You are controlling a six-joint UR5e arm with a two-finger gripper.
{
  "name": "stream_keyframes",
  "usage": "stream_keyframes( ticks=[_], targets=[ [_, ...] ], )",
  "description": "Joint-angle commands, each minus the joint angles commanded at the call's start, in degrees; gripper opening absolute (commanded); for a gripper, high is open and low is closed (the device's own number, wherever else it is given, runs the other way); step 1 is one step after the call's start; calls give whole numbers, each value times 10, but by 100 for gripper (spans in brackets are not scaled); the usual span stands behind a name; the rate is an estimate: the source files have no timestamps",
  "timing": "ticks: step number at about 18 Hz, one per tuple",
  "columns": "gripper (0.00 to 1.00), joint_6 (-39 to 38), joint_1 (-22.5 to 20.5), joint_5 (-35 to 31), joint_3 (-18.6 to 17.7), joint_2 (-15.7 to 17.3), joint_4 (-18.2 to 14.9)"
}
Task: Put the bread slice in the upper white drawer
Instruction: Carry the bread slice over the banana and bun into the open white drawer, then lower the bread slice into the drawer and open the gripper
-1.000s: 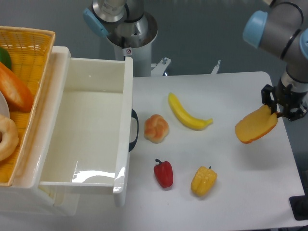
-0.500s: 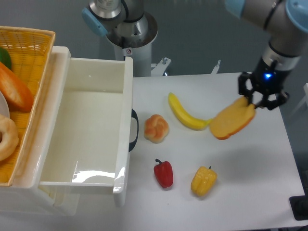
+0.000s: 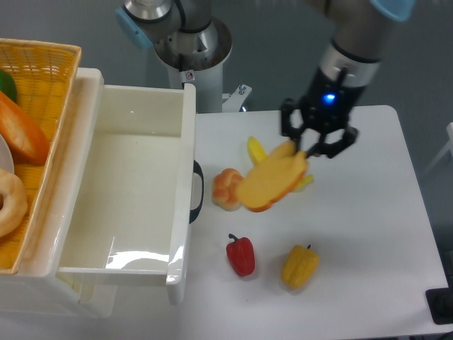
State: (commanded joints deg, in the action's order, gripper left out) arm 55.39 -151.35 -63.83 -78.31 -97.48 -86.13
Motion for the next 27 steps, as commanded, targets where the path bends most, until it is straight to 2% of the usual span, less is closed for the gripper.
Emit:
stream_keyframes(
  ticks=[3,10,13,15,16,18,21,27],
  targets=[
    [0,-41,20,13,-1,18,1],
    [0,-76,106,-15,-20,13,4],
    [17,-73,134,-31,-35,12,7],
    [37,-71,143,-31,-47,12,20],
    [50,-70,150,-32,-54,11,34],
    [97,-70,165,-48,-70,4,59],
    [100,-71,179,-76,-76,-1,65],
    [100,-64,168,-88,-65,1,69]
  ],
)
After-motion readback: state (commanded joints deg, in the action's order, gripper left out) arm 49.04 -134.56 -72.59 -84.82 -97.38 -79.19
